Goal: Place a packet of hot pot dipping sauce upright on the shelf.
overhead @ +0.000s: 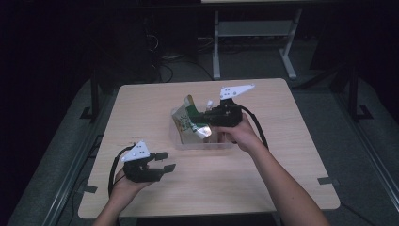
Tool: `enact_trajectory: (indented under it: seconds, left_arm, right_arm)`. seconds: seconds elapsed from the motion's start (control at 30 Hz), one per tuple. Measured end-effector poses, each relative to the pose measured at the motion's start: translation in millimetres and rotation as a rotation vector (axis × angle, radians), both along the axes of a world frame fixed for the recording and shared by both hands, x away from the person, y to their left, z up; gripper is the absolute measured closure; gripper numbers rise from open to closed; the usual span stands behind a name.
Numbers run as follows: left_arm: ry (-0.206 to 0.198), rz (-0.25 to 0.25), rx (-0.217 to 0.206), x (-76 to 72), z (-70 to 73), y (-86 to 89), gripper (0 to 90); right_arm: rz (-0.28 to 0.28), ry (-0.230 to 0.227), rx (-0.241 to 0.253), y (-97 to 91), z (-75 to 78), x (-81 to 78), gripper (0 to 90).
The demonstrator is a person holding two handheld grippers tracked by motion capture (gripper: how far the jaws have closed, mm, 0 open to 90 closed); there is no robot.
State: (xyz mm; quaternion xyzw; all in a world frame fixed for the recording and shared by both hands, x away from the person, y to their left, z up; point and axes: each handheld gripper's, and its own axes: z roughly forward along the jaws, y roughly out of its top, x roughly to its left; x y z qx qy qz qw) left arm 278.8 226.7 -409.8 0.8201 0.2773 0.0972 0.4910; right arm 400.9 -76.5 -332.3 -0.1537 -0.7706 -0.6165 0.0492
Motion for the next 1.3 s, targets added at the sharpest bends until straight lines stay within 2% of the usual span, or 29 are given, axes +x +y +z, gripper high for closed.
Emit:
enact_trajectory:
  seconds: [0.1, 0.27, 0.37, 0.47, 0.6, 0.7, 0.83, 1.07, 1.3]
  left_arm:
    - [0.001, -0.004, 0.007, 1.0, -0.7, 1.1, 44.2]
    - [0.012, -0.007, 0.008, 1.2, -1.7, 1.5, 43.9]
    - [0.014, -0.011, 0.018, 1.4, -2.1, 1.3, 43.9]
    - [0.015, -0.014, 0.014, 1.7, -3.2, 0.2, 43.7]
    - [0.02, -0.019, 0.023, 1.6, -3.1, -0.6, 43.4]
    - [0.024, -0.021, 0.026, 2.4, -3.7, -1.3, 43.0]
    - [0.028, -0.027, 0.025, 3.4, -4.7, -3.4, 42.2]
    - [0.041, -0.043, 0.043, 3.3, -6.6, -8.4, 40.4]
    - [0.057, -0.071, 0.073, 4.2, -9.4, -13.8, 35.1]
  right_arm:
    - [-0.041, 0.005, -0.028, 7.6, -2.1, 10.0, 90.0]
    - [-0.09, 0.02, -0.084, 20.5, -14.0, 19.9, 90.0]
    - [-0.09, 0.021, -0.115, 26.3, -17.3, 19.6, 88.7]
    - [-0.099, -0.007, -0.139, 29.0, -15.8, 17.7, 79.4]
    - [-0.121, -0.049, -0.154, 26.1, -8.8, 14.1, 72.8]
    - [-0.149, -0.083, -0.189, 20.5, -5.3, 10.0, 63.0]
    - [-0.174, -0.097, -0.239, 9.8, -2.9, 3.4, 53.2]
    - [-0.123, -0.119, -0.286, -5.4, -5.1, -21.9, 47.8]
    - [-0.099, -0.095, -0.312, -14.7, -20.2, -43.8, 45.2]
